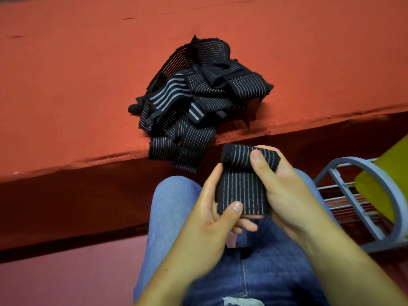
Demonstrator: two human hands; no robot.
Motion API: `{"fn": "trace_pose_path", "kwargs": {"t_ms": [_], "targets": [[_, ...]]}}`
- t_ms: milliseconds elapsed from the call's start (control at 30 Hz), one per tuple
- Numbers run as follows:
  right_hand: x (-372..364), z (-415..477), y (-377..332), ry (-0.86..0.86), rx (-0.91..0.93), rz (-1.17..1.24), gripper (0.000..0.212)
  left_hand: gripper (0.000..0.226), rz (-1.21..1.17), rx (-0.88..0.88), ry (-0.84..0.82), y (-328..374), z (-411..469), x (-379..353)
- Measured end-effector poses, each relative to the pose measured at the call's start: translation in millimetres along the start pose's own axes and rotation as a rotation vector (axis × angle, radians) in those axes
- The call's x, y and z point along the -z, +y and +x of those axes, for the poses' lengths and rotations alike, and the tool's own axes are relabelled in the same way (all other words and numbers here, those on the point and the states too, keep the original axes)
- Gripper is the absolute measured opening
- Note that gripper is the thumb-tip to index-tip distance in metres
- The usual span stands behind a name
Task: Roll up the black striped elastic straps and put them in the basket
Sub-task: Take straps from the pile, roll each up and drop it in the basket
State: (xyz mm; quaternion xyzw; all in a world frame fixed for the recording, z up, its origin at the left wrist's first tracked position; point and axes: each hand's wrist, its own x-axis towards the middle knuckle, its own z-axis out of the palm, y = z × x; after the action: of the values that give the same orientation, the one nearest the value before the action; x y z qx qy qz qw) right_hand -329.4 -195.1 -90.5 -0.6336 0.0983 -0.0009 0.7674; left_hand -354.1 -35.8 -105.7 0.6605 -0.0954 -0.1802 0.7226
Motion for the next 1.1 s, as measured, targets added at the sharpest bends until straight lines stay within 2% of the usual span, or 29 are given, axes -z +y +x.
{"fn": "trace_pose_path", "kwargs": {"t_ms": [133, 300, 433, 567, 700, 900, 1100], "targets": [[0.1, -1.4, -4.1, -0.005, -0.016, 0.047, 0.051, 0.07, 0.079, 0.025, 0.008, -7.0, 1.5, 3.2], [0.9, -2.2, -10.1, -0.041, -0.049, 0.166, 0.045, 0.041, 0.242, 0.167, 0.032, -13.7, 7.8, 19.7], [4.7, -1.2, -11.4, -0.081, -0.085, 0.194, 0.019, 0.063, 0.207, 0.084, 0.141, -1.5, 12.1, 29.6], [6.9, -0.7, -10.0, -0.159, -0.09, 0.153, 0.022, 0.067, 0.174, 0.009, 0.18, 12.0, 18.8, 32.2], [6.5, -2.2, -8.4, -0.258, -0.056, 0.093, 0.03, 0.067, 0.17, 0.008, 0.195, 17.2, 20.7, 26.8], [-3.0, -5.9, -3.2, -0.298, -0.01, -0.027, 0.033, 0.071, 0.154, 0.049, 0.174, 21.4, 20.3, 9.5], [-7.3, -8.6, -3.6, -0.261, 0.086, -0.139, 0.014, 0.068, 0.202, 0.026, 0.185, 21.8, 18.3, 9.3]]}}
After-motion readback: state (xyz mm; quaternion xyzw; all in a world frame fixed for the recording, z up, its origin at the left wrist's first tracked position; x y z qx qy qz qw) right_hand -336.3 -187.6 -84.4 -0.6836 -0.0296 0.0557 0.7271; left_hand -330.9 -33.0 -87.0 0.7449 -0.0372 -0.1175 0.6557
